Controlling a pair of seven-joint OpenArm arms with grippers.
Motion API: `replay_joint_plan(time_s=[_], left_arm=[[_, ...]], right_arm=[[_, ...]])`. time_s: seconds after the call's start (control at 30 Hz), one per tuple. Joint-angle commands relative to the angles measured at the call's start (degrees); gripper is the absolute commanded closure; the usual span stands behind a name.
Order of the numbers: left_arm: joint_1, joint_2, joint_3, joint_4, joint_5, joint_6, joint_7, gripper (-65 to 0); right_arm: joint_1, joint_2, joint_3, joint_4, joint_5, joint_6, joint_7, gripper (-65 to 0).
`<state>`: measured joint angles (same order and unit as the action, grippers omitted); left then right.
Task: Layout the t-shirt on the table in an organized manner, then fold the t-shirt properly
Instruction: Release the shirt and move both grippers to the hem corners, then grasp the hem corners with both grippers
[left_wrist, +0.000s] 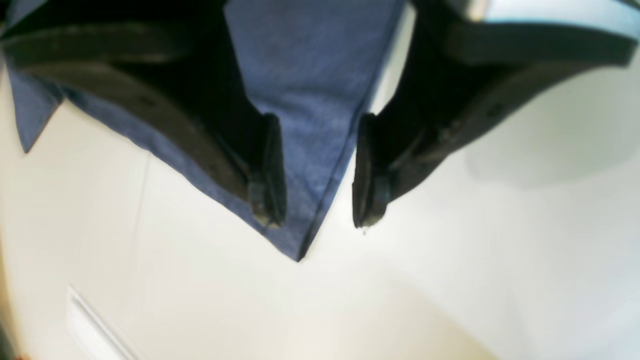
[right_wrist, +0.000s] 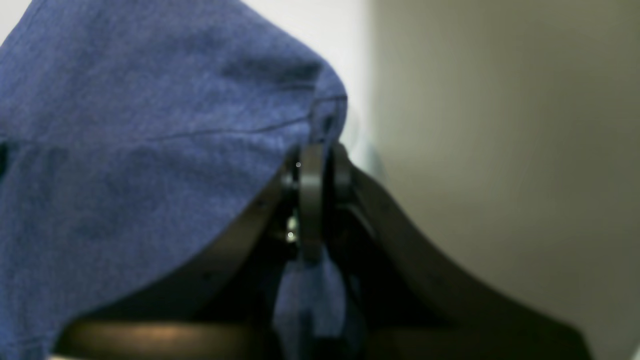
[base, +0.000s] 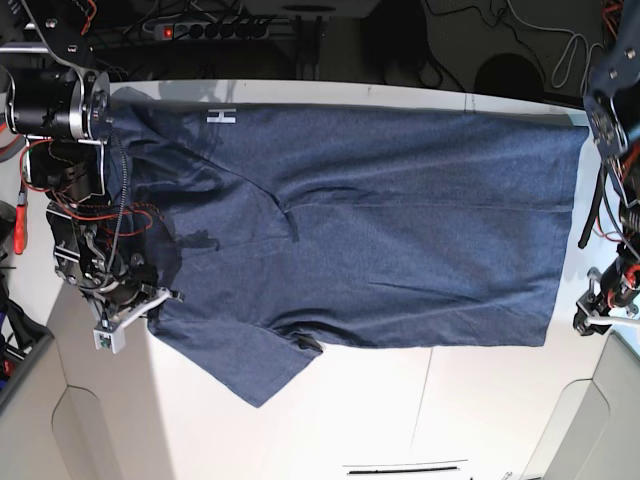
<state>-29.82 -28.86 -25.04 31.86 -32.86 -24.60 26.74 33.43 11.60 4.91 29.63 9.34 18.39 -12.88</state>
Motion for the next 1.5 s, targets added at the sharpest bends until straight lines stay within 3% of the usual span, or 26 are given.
replay_joint_plan(time_s=[0.0,0.23,0.67,0.8,0.93,1.47], left_arm=[[-2.93,-1.31,-0.04,-1.75,-0.81,-0.68,-1.4,-25.4],[-3.58,-1.16,-0.04,-9.07,-0.7,-0.63,-3.91,-25.3],[0.22,-0.79,-0.04,-9.2,-0.63,-0.48,-6.12,-25.1],[-0.72,-0.04,-0.04,-9.2,1.22,-0.72,-6.4,-19.2],[-2.47,1.2,-0.04,-9.2,4.37,-0.68,-5.97,-19.3],[-2.69,2.49,-0.04,-9.2,4.44,-0.5,-7.15,-19.2]], right_arm=[[1.29,0.42,0.11,0.48,-0.37,-0.13,-0.59,0.0],[1.29,0.44,0.11,0.48,-0.37,-0.15,-0.59,0.0],[1.29,0.42,0.11,0.48,-0.35,-0.13,-0.61,0.0],[1.29,0.44,0.11,0.48,-0.35,-0.13,-0.59,0.0],[1.29,0.44,0.11,0.48,-0.37,-0.13,-0.59,0.0],[1.29,0.44,0.11,0.48,-0.35,-0.13,-0.59,0.0]])
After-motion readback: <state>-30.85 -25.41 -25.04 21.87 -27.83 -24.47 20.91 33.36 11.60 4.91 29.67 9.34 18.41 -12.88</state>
